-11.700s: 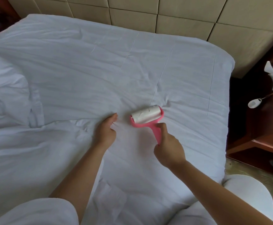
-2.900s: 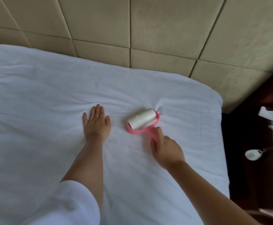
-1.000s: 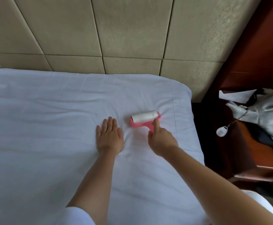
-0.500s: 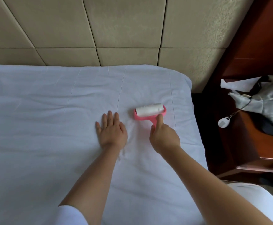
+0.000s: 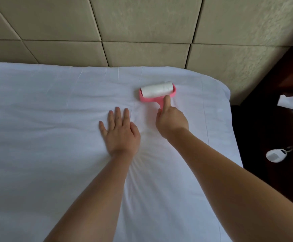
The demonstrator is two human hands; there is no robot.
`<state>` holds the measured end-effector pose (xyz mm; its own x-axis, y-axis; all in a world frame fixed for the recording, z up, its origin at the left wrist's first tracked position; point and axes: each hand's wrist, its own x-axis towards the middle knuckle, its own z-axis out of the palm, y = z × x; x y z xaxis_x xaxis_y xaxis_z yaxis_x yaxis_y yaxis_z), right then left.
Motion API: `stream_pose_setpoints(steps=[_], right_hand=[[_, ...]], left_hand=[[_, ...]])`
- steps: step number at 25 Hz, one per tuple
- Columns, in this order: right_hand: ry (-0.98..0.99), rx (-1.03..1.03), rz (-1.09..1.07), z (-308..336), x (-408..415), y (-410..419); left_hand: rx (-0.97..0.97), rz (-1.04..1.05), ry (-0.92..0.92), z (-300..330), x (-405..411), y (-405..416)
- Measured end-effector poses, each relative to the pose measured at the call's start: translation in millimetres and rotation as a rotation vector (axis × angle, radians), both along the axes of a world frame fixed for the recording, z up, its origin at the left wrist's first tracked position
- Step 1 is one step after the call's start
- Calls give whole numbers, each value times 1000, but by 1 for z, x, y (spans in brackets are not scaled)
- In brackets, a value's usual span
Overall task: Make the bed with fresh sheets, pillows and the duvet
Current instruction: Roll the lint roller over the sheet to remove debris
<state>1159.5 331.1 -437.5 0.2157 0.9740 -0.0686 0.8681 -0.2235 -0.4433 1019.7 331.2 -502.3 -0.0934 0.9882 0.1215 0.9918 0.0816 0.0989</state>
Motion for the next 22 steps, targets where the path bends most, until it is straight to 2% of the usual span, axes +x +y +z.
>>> stream_pose_setpoints(steps=[4, 8, 15, 22], right_hand=[[12, -4, 19, -7, 1, 41], [18, -37, 25, -4, 0, 44], [43, -77, 3, 8, 3, -33], [42, -117, -7, 13, 3, -131]], left_hand=[[27, 1, 7, -4, 5, 29], [3, -3, 38, -3, 5, 39], [-103, -39, 26, 9, 3, 27], [-203, -40, 22, 16, -5, -48]])
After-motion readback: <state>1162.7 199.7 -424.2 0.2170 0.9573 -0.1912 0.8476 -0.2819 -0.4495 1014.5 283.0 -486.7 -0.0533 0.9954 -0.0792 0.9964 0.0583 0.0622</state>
